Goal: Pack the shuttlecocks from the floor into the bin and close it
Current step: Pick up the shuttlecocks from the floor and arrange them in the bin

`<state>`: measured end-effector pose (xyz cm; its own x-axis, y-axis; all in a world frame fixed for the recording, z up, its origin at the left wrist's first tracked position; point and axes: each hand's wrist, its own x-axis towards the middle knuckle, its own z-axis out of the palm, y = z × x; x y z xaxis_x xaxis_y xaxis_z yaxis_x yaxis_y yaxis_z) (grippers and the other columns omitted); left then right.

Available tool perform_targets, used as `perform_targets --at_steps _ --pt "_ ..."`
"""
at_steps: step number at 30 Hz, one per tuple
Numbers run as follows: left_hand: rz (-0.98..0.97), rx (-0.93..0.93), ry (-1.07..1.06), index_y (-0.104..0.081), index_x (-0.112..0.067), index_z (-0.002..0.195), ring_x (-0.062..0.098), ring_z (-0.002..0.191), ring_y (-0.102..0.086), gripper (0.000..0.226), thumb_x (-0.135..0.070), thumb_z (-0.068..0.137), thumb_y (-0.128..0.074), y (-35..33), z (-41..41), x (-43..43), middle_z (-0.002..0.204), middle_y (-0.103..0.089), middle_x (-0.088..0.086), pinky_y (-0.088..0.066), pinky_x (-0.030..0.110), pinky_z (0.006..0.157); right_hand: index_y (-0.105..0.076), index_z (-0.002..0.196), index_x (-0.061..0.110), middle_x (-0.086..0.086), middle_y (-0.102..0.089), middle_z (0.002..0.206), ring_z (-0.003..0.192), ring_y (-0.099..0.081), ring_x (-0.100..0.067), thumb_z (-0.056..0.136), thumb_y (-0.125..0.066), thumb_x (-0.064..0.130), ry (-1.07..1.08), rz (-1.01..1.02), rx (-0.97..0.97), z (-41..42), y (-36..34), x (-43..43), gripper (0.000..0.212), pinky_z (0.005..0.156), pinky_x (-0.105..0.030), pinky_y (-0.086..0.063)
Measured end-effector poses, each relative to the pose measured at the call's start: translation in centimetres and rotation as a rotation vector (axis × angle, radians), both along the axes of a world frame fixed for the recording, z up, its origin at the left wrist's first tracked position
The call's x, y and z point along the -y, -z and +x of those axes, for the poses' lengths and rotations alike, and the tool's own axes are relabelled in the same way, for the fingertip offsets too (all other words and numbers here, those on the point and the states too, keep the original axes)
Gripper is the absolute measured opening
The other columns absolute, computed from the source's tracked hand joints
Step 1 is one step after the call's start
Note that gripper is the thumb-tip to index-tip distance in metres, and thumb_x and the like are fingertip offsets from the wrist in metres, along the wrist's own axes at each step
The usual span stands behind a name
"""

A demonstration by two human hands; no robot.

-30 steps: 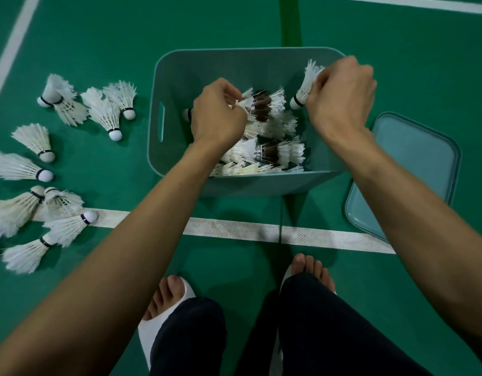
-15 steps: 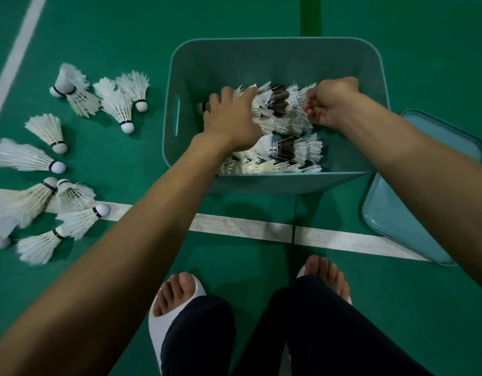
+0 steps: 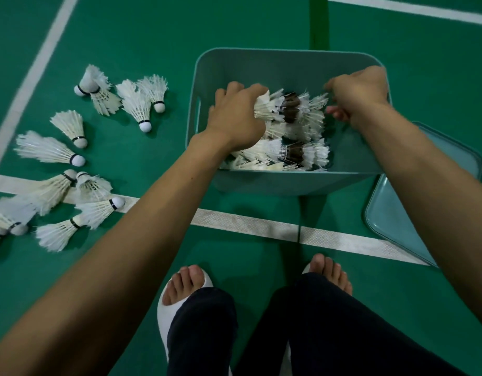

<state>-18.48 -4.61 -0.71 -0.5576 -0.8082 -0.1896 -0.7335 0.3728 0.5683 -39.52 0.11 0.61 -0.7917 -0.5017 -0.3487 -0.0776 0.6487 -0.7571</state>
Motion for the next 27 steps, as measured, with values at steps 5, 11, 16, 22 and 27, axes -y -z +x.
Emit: perform_targets --at_steps 5,11,16,22,27 --pt "-0.143 -0.314 -0.083 -0.066 -0.025 0.126 0.023 0.118 -0.053 0.041 -0.014 0.087 -0.057 -2.4 3.4 -0.8 0.121 -0.060 0.002 -0.042 0.032 0.098 -0.068 0.072 0.017 -0.003 -0.072 0.076 0.044 -0.059 -0.010 0.082 -0.066 0.012 -0.044 -0.203 -0.034 4.1 -4.0 0.3 0.011 0.045 -0.023 -0.044" --pt "-0.193 -0.420 -0.314 -0.070 -0.016 0.109 0.018 0.103 -0.060 0.034 -0.012 0.079 -0.057 -2.5 10.1 0.0 0.110 -0.067 0.003 -0.049 0.036 0.094 -0.076 0.072 0.014 -0.013 -0.077 0.081 0.052 -0.063 -0.014 0.081 -0.069 0.013 -0.461 -0.303 0.040 15.3 -6.6 2.2 0.012 0.047 -0.025 -0.049" --pt "-0.141 -0.413 -0.604 -0.073 -0.017 0.095 0.010 0.096 -0.065 0.025 -0.010 0.078 -0.057 0.8 17.2 0.4 0.099 -0.072 -0.005 -0.053 0.029 0.089 -0.075 0.067 0.014 -0.010 -0.075 0.072 0.061 -0.068 -0.020 0.074 -0.066 0.021 -0.692 -0.343 0.013 23.4 -5.3 4.7 0.014 0.062 -0.044 -0.061" --pt "-0.211 -0.279 -1.237 -0.068 -0.019 0.090 0.022 0.095 -0.062 0.022 -0.014 0.075 -0.054 6.5 26.9 -2.4 0.092 -0.070 -0.002 -0.050 0.037 0.085 -0.072 0.072 0.021 0.001 -0.073 0.074 0.065 -0.067 -0.013 0.085 -0.058 0.006 -1.033 -0.155 0.047 31.8 -0.3 5.1 0.025 0.065 -0.038 -0.062" --pt "-0.195 -0.007 -1.246 -0.068 -0.020 0.095 0.032 0.111 -0.052 0.022 -0.029 0.078 -0.058 9.3 31.4 -5.0 0.105 -0.062 0.007 -0.038 0.042 0.091 -0.076 0.100 0.018 0.002 -0.070 0.082 0.079 -0.068 -0.021 0.086 -0.058 0.006 -1.242 0.002 -0.150 35.5 5.1 5.7 0.026 0.077 -0.038 -0.057"
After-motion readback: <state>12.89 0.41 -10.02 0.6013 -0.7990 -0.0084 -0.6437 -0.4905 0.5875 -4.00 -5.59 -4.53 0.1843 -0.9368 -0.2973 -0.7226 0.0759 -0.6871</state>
